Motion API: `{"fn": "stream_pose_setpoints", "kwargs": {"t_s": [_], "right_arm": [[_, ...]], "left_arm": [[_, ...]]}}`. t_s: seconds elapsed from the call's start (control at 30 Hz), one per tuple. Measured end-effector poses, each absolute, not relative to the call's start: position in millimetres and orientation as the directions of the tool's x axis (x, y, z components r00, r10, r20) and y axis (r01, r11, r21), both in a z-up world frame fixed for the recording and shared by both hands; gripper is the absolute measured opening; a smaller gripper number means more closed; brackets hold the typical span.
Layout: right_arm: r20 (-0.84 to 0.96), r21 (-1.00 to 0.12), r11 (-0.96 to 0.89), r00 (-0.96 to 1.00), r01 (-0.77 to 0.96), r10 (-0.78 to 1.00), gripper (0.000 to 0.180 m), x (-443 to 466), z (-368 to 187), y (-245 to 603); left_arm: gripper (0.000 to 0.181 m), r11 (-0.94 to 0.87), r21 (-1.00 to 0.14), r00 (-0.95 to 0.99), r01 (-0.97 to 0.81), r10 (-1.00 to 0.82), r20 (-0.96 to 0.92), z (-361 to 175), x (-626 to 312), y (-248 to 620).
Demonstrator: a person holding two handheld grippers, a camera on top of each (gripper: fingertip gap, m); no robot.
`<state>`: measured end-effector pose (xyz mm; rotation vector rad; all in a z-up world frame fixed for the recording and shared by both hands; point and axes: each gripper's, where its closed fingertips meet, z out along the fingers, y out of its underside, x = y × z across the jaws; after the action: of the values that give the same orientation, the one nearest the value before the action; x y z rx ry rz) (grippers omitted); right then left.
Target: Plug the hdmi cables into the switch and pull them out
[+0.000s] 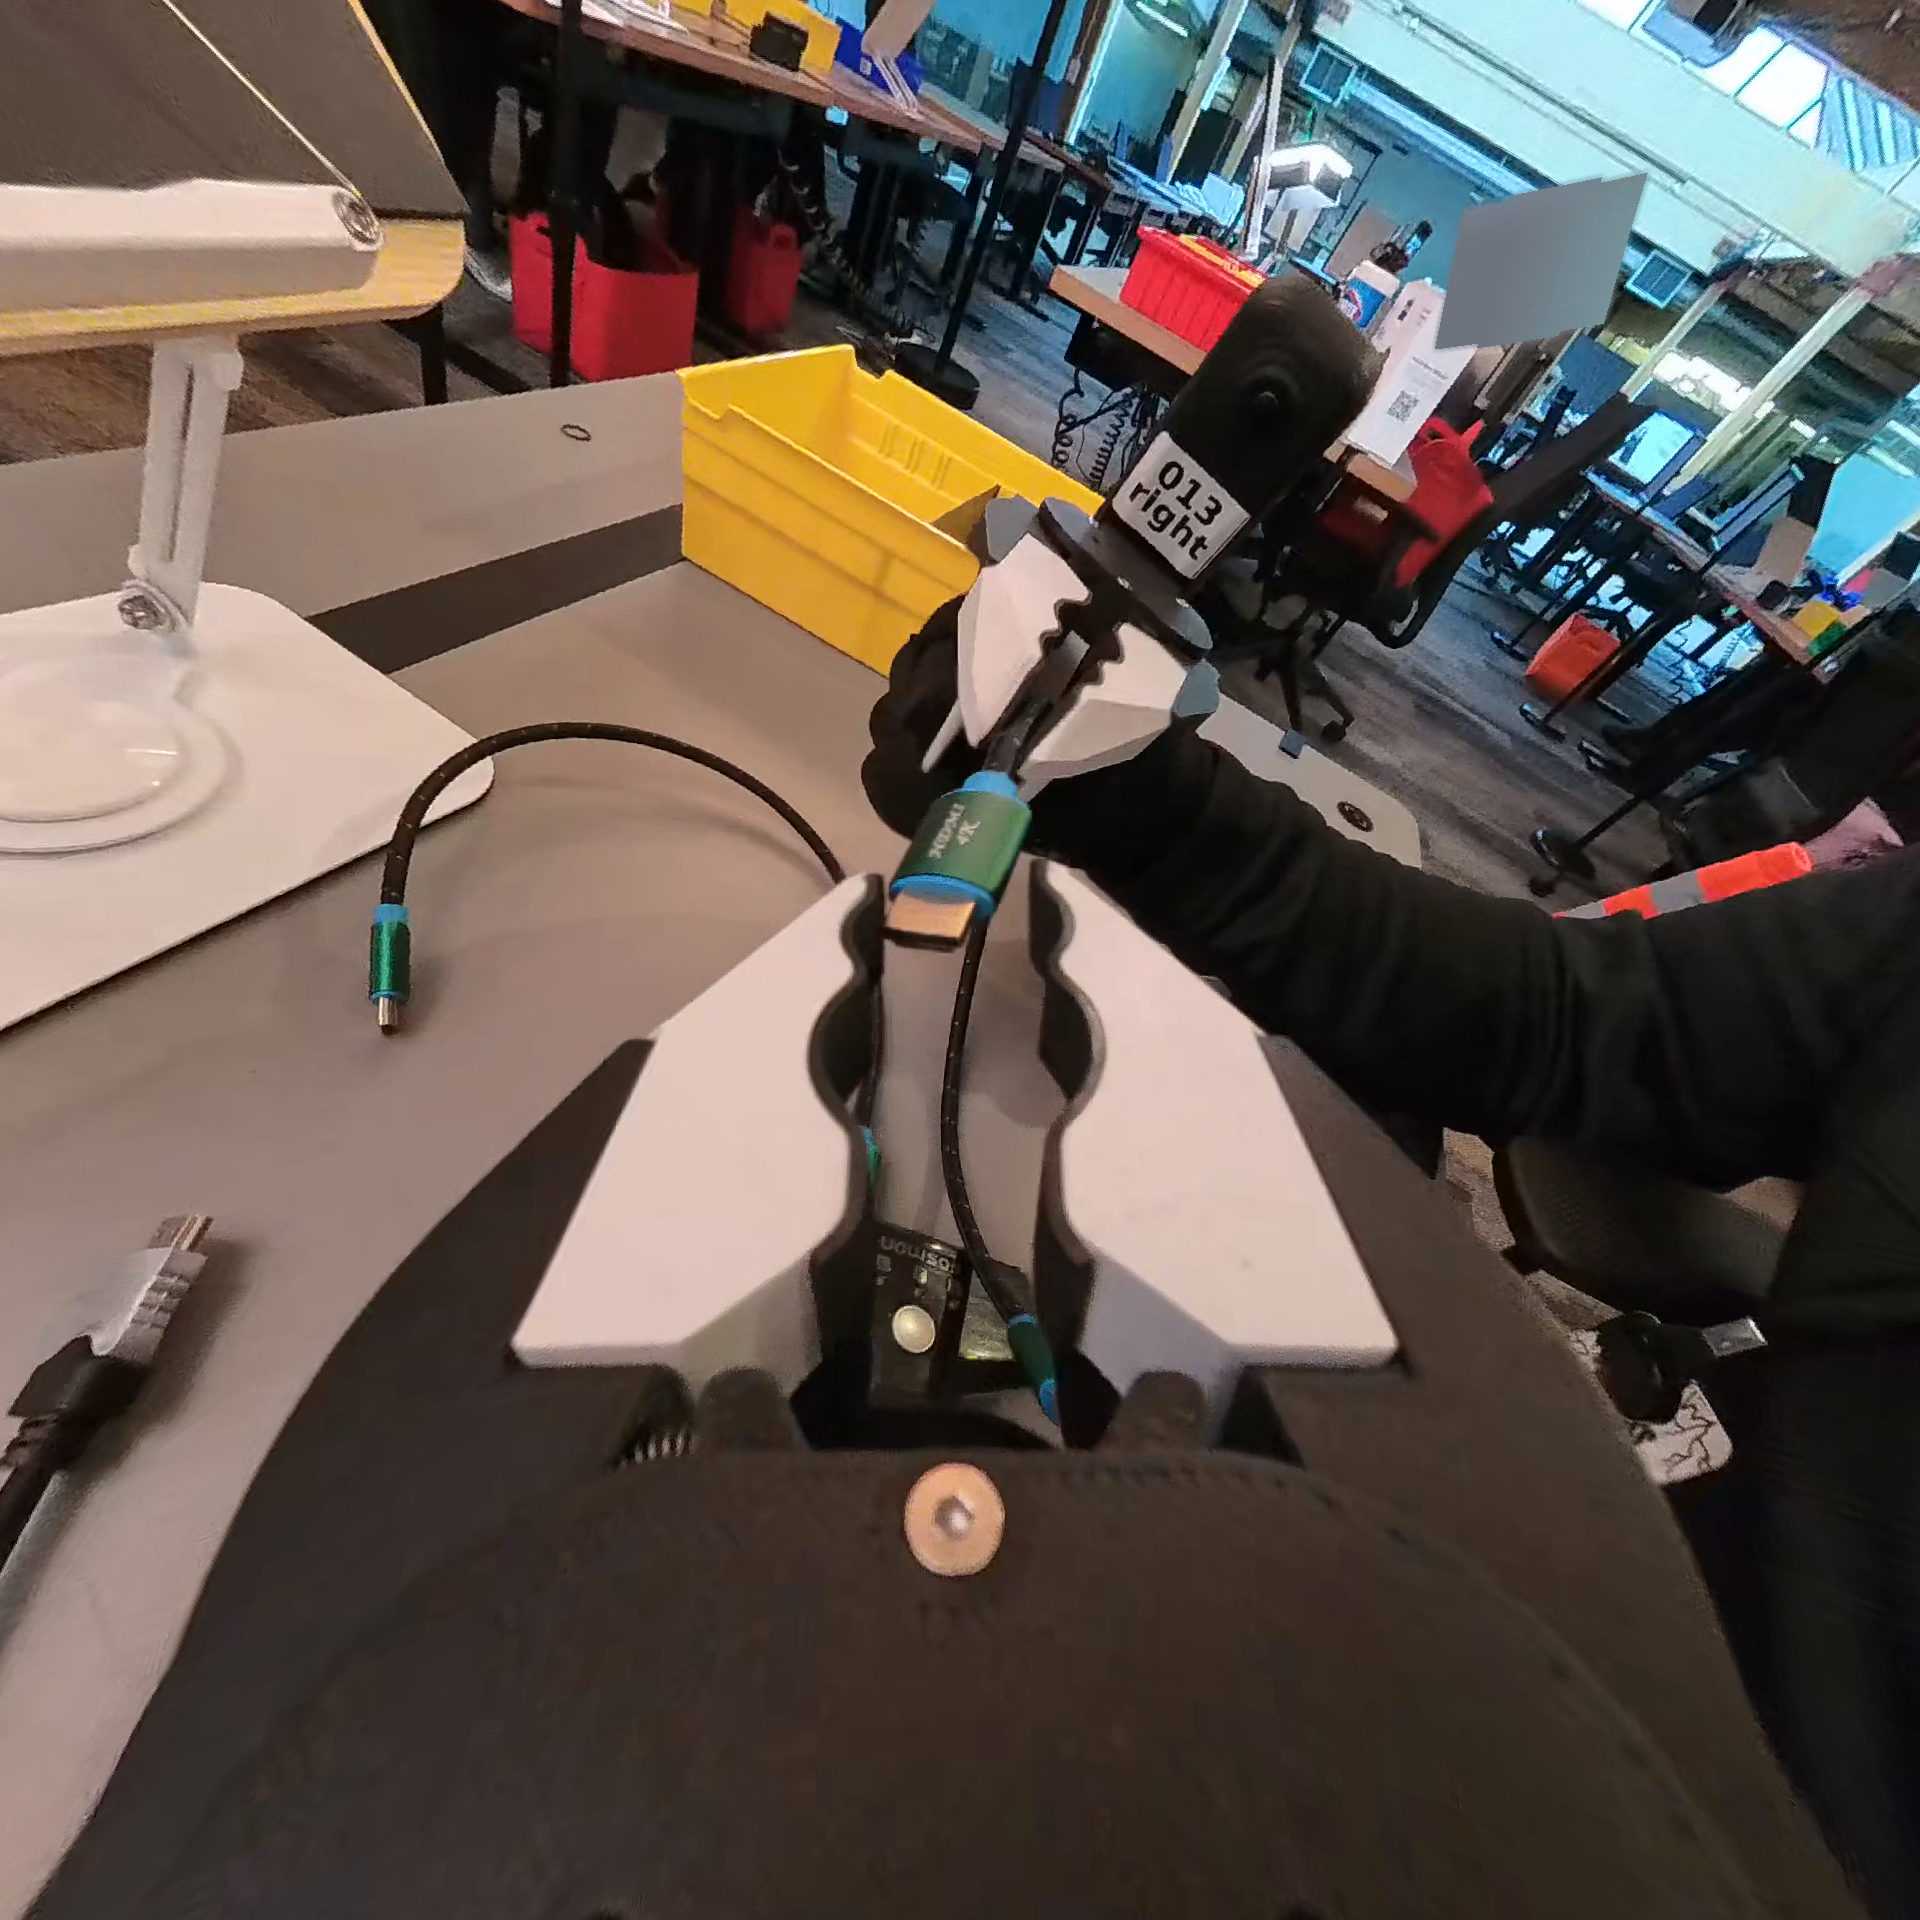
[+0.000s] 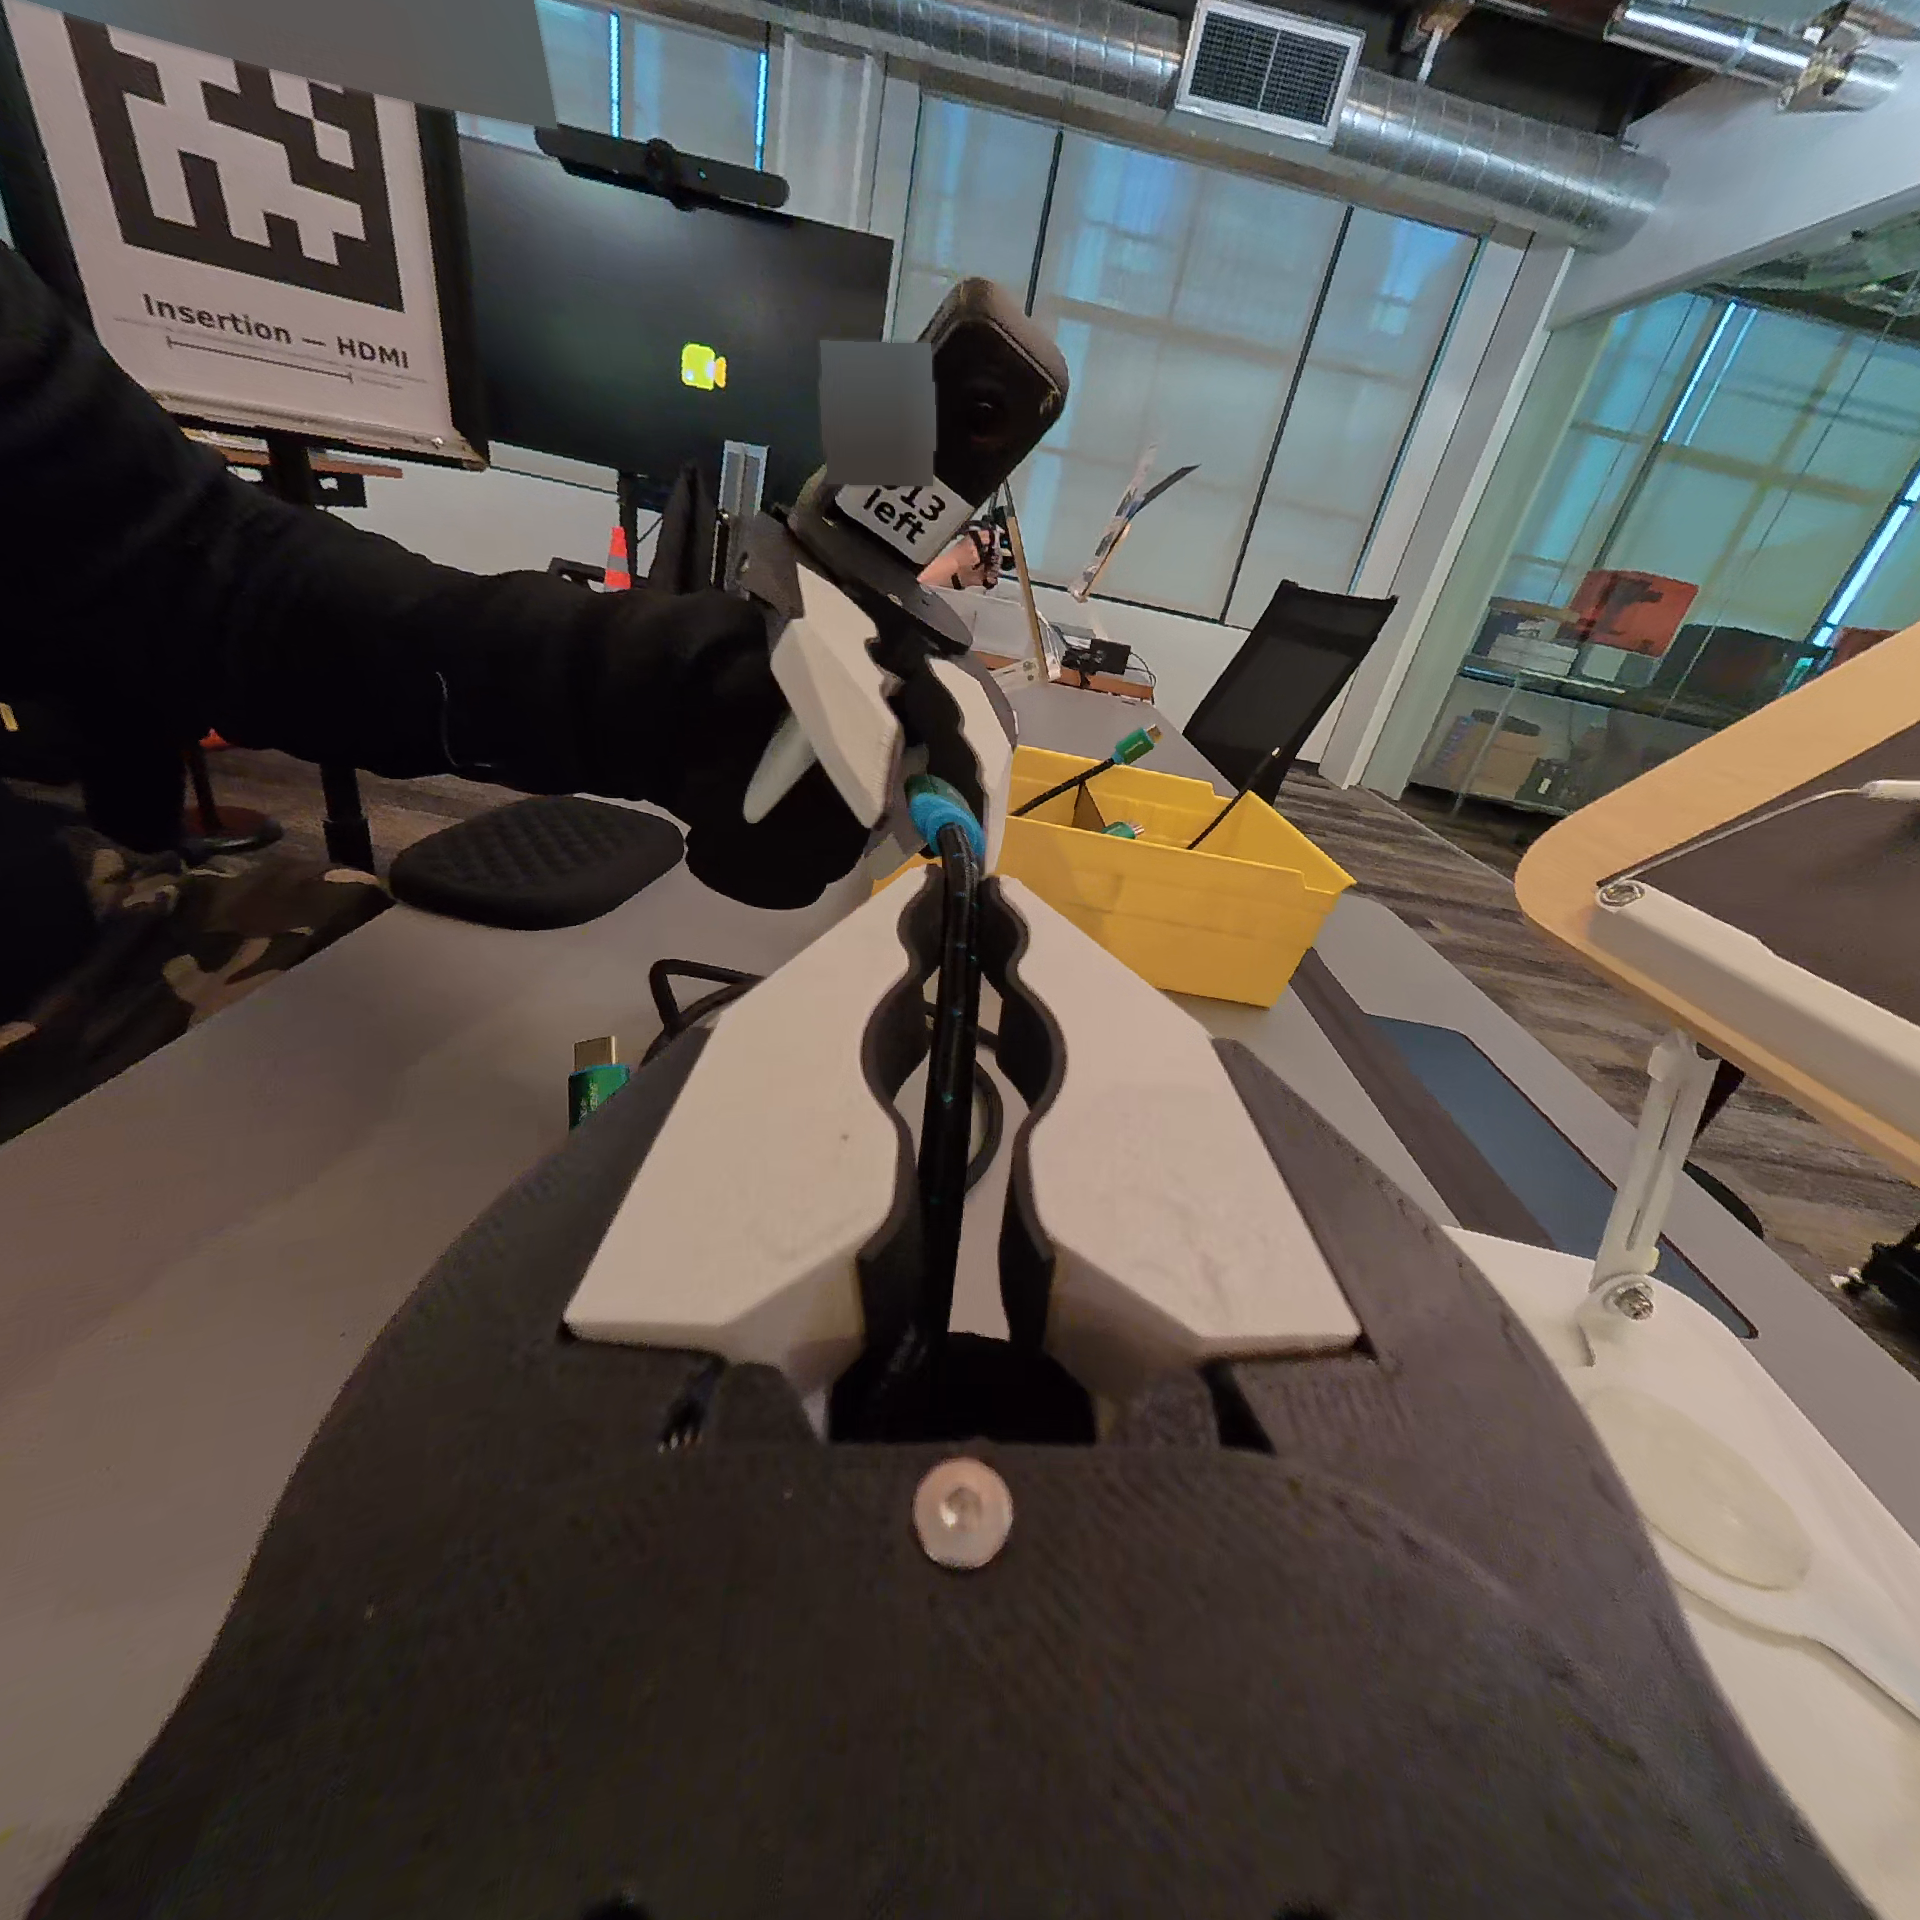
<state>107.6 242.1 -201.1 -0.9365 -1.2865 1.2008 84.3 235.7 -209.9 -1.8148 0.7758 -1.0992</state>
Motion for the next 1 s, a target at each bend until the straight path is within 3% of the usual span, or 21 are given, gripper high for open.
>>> {"fn": "stream_pose_setpoints", "kwargs": {"t_s": [0.27, 0.37, 0.53, 0.67, 1.0], "right_arm": [[0.173, -0.977, 0.156, -0.12, -0.145, 0.978, 0.004, 109.4, -197.2, 239.0], [0.154, -0.98, 0.135, -0.12, -0.148, 0.981, 0.019, 109.8, -194.7, 239.9], [0.154, -0.982, 0.138, -0.125, -0.128, 0.98, 0.026, 111.9, -195.5, 239.5], [0.197, -0.98, 0.195, -0.132, -0.032, 0.971, 0.029, 105.1, -209.9, 235.8], [0.206, -0.978, 0.206, -0.16, -0.015, 0.965, 0.03, 95.6, -215.3, 228.2]], "left_arm": [[0.019, -0.383, -0.918, 0.412, -0.101, -0.856, 0.311, -203.7, 85.5, 230.3], [0.019, -0.344, -0.927, 0.431, -0.148, -0.866, 0.253, -204.8, 85.3, 230.3], [0.019, -0.262, -0.934, 0.475, -0.243, -0.872, 0.121, -206.6, 83.0, 233.3], [0.018, -0.176, -0.908, 0.487, -0.381, -0.873, -0.035, -215.8, 84.8, 233.2], [0.018, -0.049, -0.846, 0.463, -0.53, -0.853, -0.241, -222.1, 90.7, 230.5]]}}
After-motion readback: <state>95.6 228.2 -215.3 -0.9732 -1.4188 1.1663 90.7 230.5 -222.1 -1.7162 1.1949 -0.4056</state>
